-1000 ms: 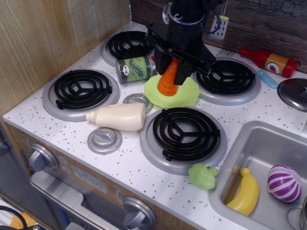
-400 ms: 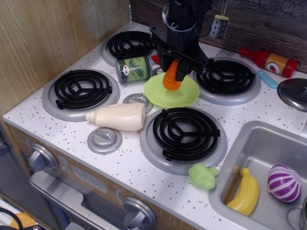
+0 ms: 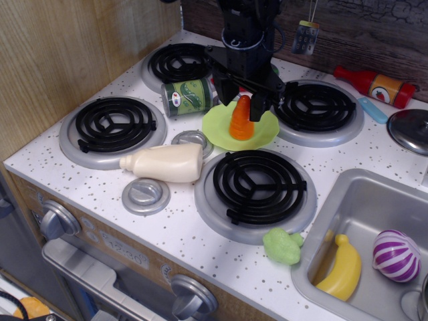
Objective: Put carrot on plate
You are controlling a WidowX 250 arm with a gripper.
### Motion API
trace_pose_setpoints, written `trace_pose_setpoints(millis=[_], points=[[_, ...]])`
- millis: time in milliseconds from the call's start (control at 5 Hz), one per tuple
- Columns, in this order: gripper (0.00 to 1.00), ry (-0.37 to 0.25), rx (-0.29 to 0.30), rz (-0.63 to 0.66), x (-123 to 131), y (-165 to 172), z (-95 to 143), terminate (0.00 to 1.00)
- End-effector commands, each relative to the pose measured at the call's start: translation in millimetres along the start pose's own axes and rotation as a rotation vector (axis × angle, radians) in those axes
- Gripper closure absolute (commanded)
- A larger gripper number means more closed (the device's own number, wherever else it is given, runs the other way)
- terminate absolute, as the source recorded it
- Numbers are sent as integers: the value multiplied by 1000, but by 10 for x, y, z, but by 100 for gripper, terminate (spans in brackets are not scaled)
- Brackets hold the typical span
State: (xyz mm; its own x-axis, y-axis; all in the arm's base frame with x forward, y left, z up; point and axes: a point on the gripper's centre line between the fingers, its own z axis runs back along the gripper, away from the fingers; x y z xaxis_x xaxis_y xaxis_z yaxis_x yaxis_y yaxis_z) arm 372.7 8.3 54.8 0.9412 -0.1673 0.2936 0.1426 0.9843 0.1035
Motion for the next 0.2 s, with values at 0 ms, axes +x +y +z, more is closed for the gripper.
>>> trace_pose_setpoints(millis=[0], points=[[0,-51,9,-15,121,42,116,100]])
